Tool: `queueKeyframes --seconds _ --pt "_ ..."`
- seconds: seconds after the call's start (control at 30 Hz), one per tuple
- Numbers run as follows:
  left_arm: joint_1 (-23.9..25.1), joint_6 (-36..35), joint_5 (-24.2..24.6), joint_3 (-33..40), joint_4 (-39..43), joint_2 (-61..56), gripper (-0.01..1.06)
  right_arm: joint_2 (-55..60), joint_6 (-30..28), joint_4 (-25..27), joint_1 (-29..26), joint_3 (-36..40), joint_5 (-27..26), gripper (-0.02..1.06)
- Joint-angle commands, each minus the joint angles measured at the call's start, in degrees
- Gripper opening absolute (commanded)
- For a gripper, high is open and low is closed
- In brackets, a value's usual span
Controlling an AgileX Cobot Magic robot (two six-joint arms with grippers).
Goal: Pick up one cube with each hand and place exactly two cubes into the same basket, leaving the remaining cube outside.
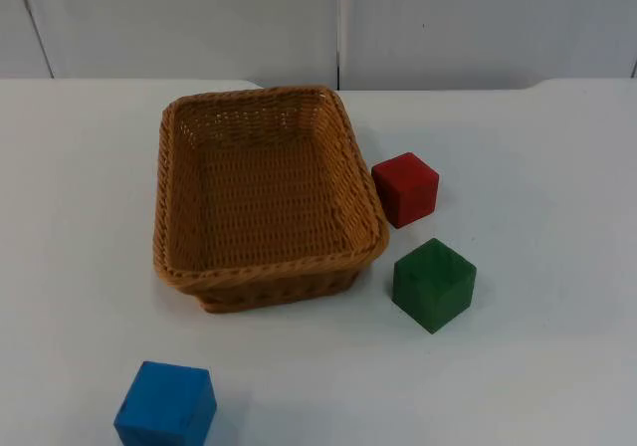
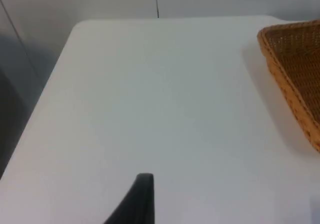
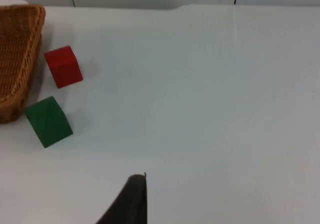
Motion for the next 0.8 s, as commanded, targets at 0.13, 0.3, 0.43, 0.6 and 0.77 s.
queueKeyframes --seconds 0.13,0.3,0.43,0.6,0.77 --pt "0.2 -0.2 -1.9 -0.5 -1.5 0.0 1.05 3.2 0.1 -0.2 -0.3 -2.7 -1.2 1.05" --pt "0.2 -0.2 -3.3 -0.5 -3.0 0.0 1.05 7.2 0.1 -0.2 -0.3 -4.1 -2.1 1.05" --pt "0.2 -0.2 -3.4 -0.5 -3.9 0.0 1.05 10.1 0.1 -0.1 -0.3 -5.1 -2.5 1.05" --pt "0.2 -0.2 -4.0 -0.5 -5.3 3.5 1.05 14.1 0.1 0.0 -0.3 -5.3 -3.9 1.05" --pt "0.2 -0.2 -5.2 -0.5 -7.2 6.8 1.05 17.7 -1.5 0.0 -0.3 -5.3 -4.0 1.05"
